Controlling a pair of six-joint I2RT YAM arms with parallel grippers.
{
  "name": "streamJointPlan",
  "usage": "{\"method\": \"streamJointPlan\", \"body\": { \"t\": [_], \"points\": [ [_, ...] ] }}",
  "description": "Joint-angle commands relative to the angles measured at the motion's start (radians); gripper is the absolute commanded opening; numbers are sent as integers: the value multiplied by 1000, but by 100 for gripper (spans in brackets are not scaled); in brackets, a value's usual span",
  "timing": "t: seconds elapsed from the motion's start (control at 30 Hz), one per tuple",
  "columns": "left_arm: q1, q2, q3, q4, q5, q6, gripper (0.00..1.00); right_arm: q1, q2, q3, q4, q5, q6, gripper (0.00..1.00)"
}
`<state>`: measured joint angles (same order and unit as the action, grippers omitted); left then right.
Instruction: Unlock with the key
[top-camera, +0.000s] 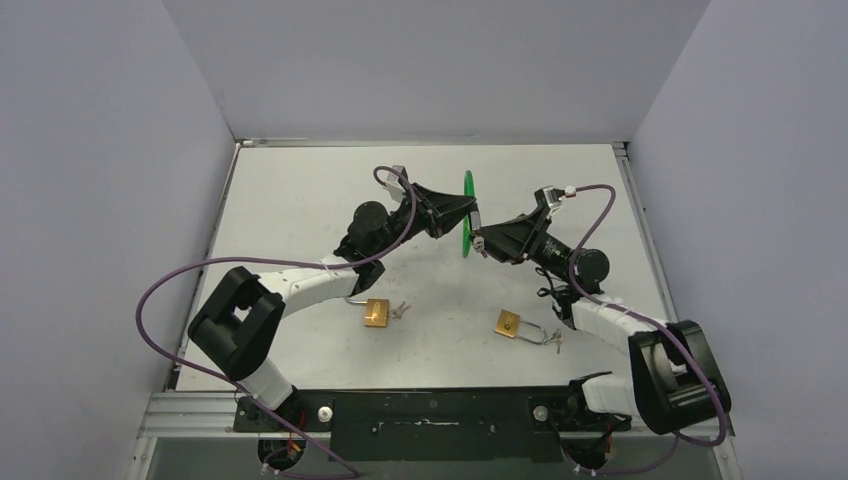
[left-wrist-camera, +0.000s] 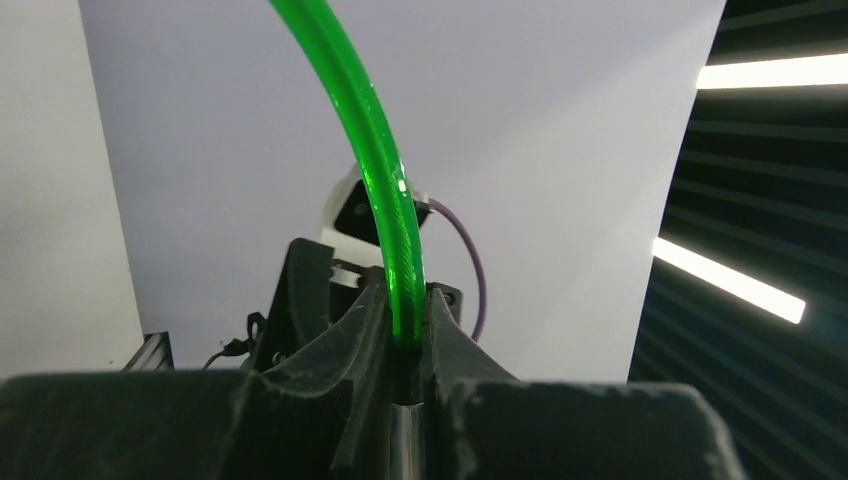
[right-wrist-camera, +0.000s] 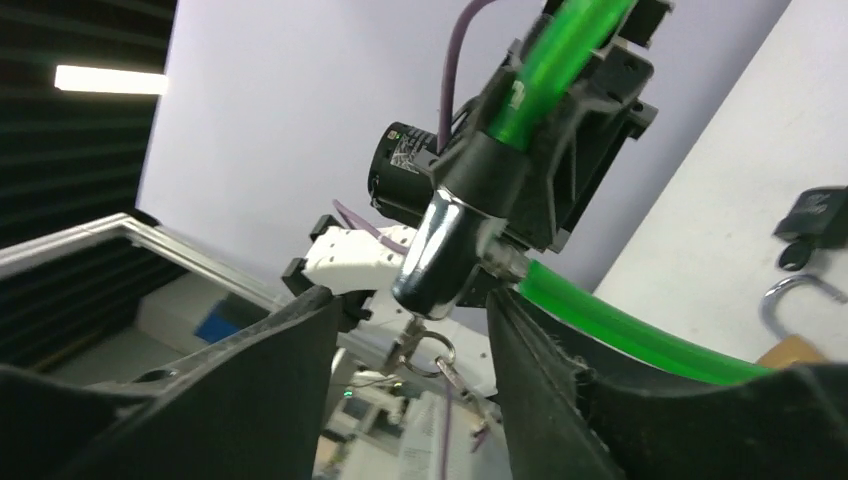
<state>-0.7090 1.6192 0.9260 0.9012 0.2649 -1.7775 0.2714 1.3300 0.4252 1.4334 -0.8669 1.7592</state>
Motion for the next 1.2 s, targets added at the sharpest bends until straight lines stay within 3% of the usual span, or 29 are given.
{"method": "streamJointPlan", "body": {
  "t": [0.0,0.17,0.3,0.4,0.53,0.77,0.93,1.0,1.17],
  "points": [
    [-13,-74,42,29,53,13,0,-44,-159,16,-214,9,-289,60],
    [-10,-73,45,32,48,10,0,-64,-357,42,-684,65,-678,66],
    [-11,-73,52,23,52,7,0,-64,-439,32,-870,156,-828,67],
    [-12,-74,51,23,51,2,0,-64,-442,13,-909,177,-898,62],
    [-12,-81,45,21,48,-6,0,-57,-434,-14,-821,96,-974,55],
    [-13,-79,47,10,48,-31,0,-5,-410,46,-752,12,-1065,63],
    [-23,-71,56,20,52,-80,0,95,-354,143,-873,119,-1258,61],
    [-28,-66,66,9,60,-97,0,122,-325,177,-901,193,-1301,53],
    [-31,-70,42,19,65,-160,0,127,-255,197,-872,246,-1357,10]
  ]
}}
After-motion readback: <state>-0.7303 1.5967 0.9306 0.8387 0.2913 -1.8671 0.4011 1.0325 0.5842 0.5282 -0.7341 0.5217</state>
